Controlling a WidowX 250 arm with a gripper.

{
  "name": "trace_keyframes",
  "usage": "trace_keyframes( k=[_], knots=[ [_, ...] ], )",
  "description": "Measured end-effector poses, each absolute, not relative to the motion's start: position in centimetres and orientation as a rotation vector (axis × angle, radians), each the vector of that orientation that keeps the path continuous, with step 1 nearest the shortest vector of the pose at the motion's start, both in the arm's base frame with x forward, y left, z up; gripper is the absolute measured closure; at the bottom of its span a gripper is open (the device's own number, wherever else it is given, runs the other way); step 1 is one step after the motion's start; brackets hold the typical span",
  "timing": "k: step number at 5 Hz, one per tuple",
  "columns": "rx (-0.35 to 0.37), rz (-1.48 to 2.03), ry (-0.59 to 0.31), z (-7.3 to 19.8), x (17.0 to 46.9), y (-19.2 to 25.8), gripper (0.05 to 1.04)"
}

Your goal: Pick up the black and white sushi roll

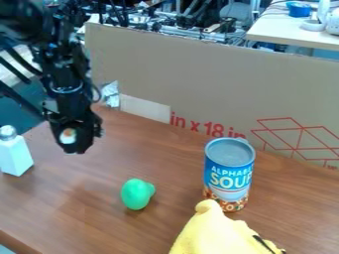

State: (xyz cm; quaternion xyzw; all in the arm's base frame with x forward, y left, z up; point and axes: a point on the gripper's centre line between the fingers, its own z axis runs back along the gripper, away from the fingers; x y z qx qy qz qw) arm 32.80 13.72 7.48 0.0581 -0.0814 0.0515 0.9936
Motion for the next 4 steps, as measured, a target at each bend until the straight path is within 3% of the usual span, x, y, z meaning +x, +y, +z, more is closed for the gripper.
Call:
trace_keyframes(
  k=[1,3,4],
  knots=[
    [0.133,0.097,-0.216,7.2,35.2,11.2,0.492],
    [0.087,0.104,-0.268,6.5,38.4,4.6,0.492],
    [0.043,0.101,-0.225,4.8,38.8,2.8,0.492]
  ],
)
